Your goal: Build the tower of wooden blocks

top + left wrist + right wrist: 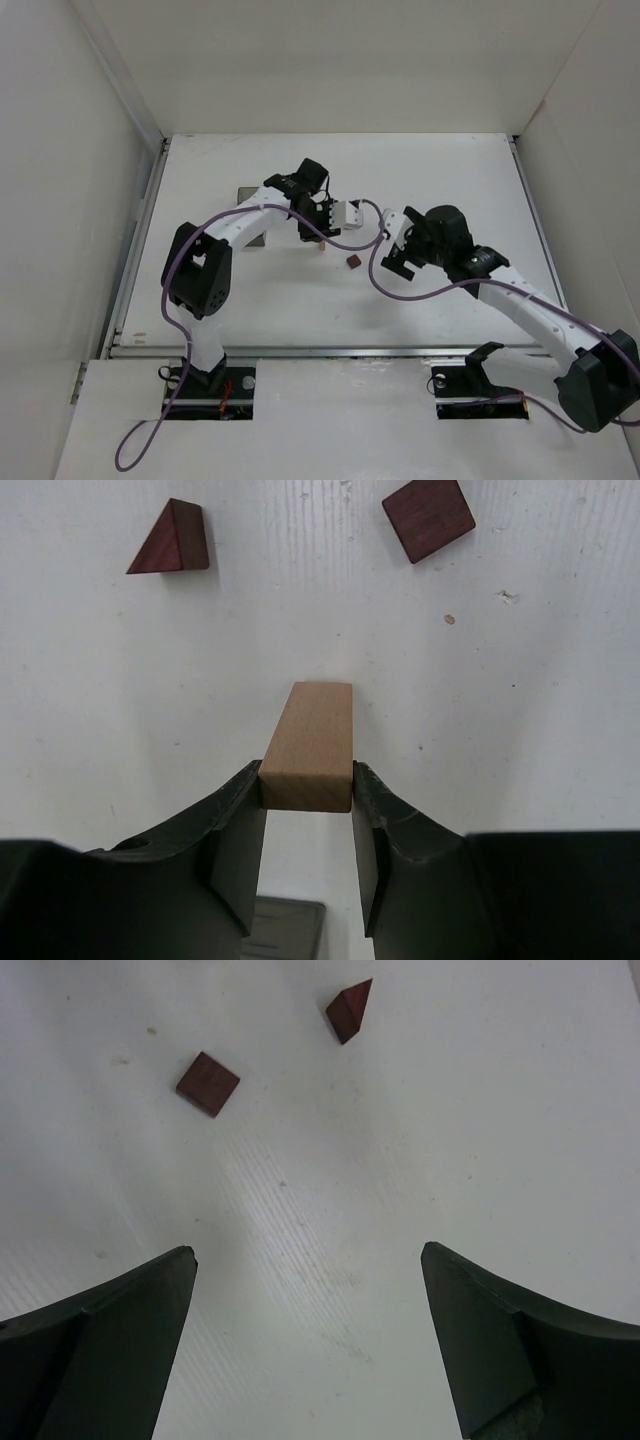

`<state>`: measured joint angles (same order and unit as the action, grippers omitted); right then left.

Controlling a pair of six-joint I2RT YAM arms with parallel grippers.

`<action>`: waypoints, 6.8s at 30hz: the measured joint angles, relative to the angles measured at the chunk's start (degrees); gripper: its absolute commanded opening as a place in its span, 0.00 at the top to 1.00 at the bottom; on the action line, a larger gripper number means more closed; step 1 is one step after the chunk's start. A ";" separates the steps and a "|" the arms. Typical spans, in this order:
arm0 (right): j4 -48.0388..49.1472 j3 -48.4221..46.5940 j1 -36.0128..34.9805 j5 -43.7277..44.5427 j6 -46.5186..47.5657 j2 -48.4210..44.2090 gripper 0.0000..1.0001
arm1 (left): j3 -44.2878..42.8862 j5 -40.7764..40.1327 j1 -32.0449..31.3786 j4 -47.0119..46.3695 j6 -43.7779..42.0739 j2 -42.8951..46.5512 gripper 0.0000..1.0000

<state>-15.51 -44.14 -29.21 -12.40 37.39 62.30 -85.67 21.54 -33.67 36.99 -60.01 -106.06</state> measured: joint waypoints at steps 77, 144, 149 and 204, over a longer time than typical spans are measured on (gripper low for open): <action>-2.91 -2.75 -0.11 1.49 1.36 3.50 0.00 | 0.96 2.54 0.00 -6.43 20.09 -2.10 0.46; 5.38 -18.91 -3.98 2.86 -26.58 36.35 0.17 | 2.82 2.49 22.77 -6.99 30.62 14.29 0.15; 1.16 -20.74 -8.81 6.91 -29.00 38.99 0.18 | 4.44 -0.24 23.65 -8.57 33.73 16.44 0.15; -5.09 -22.36 -8.68 6.62 -21.79 30.25 1.00 | 6.25 4.96 23.67 -6.86 24.61 18.18 0.22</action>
<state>-20.60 -66.50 -37.89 -5.78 15.59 92.55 -79.42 26.50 -10.00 30.13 -35.40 -87.88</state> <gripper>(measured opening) 0.256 0.788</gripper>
